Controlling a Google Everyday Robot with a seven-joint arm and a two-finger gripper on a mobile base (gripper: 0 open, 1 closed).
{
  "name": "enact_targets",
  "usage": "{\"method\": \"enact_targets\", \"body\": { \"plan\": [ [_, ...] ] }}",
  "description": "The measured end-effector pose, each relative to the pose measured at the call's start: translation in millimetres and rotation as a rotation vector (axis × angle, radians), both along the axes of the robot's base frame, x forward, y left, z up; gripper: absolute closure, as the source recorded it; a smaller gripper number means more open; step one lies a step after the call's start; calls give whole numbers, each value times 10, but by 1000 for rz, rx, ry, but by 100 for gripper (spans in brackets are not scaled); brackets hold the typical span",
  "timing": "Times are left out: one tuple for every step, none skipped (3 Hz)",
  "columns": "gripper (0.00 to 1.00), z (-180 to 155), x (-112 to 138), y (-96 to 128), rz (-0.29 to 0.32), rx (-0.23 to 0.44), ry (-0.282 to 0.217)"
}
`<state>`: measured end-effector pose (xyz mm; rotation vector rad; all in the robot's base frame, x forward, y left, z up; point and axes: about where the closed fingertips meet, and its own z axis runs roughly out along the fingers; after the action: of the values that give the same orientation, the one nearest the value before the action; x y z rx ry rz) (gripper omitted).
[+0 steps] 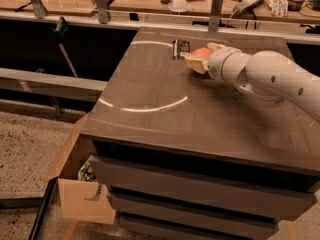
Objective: Move orange near rxbar chocolate
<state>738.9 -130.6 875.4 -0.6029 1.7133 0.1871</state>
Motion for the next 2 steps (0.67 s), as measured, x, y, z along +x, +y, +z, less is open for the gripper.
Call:
{"method": "enact_targets", "body": {
  "plan": [
    [0, -42, -6, 53, -1, 16, -1],
    [0, -9, -32, 67, 5, 23, -13]
  ]
}}
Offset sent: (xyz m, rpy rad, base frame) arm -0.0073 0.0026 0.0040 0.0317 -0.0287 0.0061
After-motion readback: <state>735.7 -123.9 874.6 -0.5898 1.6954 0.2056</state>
